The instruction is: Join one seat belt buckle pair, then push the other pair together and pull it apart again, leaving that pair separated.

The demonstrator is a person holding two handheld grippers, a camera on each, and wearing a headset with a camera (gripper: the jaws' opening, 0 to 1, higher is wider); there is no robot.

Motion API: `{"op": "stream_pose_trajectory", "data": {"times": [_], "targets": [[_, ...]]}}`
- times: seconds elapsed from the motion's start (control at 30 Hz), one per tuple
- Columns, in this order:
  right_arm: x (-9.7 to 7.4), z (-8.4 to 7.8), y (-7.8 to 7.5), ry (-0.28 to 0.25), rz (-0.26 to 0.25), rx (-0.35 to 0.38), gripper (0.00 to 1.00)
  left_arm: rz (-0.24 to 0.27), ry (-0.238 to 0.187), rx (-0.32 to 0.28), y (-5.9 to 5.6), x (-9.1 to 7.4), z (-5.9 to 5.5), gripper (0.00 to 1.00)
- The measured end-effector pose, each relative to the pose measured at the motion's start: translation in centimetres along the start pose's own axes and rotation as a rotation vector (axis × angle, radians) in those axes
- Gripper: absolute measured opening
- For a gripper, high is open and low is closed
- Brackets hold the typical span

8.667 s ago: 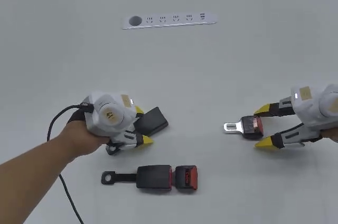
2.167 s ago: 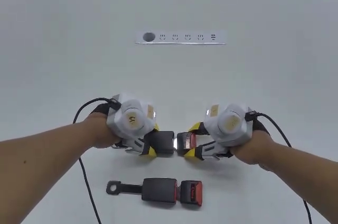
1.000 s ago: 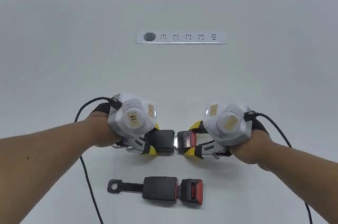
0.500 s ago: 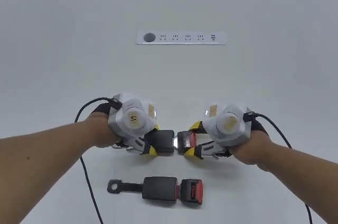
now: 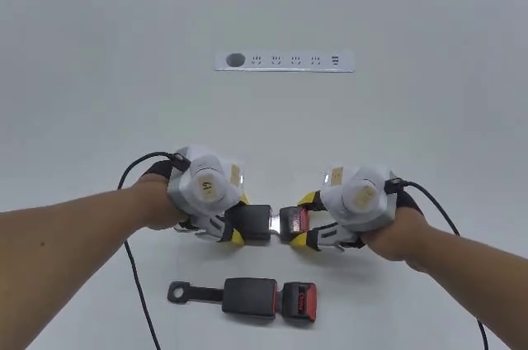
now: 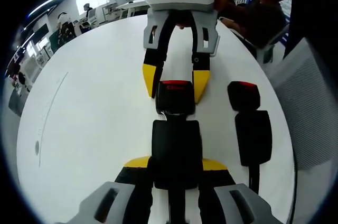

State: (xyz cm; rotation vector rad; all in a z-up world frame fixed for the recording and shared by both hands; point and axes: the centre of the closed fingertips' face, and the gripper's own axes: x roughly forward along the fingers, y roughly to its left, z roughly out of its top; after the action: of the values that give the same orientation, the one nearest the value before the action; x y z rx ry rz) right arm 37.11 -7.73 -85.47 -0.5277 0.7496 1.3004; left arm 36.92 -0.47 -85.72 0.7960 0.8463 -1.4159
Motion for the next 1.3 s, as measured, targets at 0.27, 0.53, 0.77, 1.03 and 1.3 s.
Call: {"op": "stream_pose_trajectory", "data": {"times": [0.27, 0.53, 0.77, 1.03, 1.3], "targets": [[-0.4, -0.4, -0.1, -0.004, 0.005, -0.015, 0.34, 0.003, 0.002, -0.003, -0.1, 0.1, 0.1, 0.33], [-1.0, -1.3, -0.2, -0.005, 0.001, -0.026, 0.35, 0.004, 0.002, -0.003, -0.1, 0.2, 0.1, 0.33], [-1.8, -2.2, -0.3, -0.016, -0.014, -0.013, 0.35, 0.006, 0.010, -0.002, -0.1, 0.2, 0.1, 0.34], [-3.0, -3.5, -0.6, -0.013, -0.017, 0.000, 0.35, 0.005, 0.010, -0.008, -0.2, 0.1, 0.1, 0.34], [-4.5, -4.9, -1.0, -0.013, -0.020, -0.009, 0.35, 0.003, 0.010, -0.005, -0.2, 0.0, 0.1, 0.34]]}}
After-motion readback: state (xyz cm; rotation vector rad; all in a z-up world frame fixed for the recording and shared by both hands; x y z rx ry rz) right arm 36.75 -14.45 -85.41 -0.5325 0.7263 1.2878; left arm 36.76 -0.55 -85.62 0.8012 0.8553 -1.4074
